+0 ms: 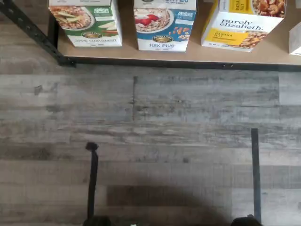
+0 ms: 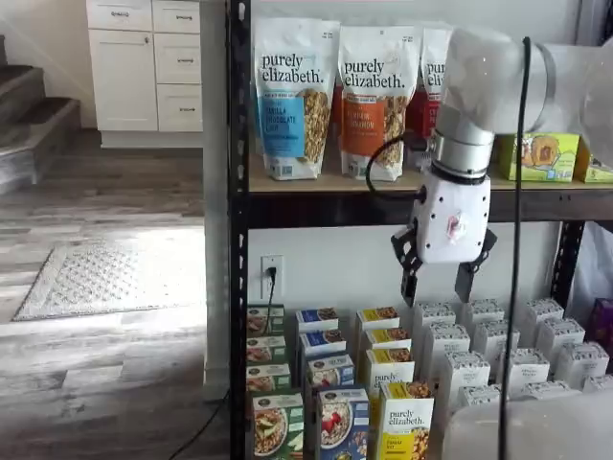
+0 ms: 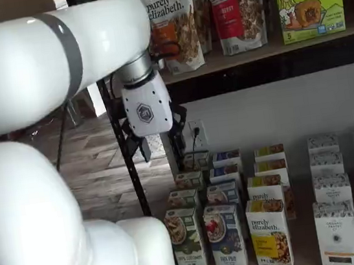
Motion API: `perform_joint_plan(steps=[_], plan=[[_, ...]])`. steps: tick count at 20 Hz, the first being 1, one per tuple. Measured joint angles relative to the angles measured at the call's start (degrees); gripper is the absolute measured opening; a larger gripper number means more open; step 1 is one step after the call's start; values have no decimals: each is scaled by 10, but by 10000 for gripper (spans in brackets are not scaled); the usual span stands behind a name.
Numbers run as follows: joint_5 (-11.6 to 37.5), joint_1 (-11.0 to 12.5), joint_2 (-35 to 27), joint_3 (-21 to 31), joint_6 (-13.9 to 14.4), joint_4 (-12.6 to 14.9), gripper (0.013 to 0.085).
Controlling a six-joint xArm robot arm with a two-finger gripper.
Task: Pick up the blue and white box that is on the bottom shelf, the second box from the left
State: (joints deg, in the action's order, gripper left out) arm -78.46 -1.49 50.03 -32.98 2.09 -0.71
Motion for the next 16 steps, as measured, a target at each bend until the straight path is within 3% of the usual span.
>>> perform_joint_plan(steps=[8,16], plan=[[41,11,-15,33,-11,-1,850],[125,29,-23,90,-35,-14,850]])
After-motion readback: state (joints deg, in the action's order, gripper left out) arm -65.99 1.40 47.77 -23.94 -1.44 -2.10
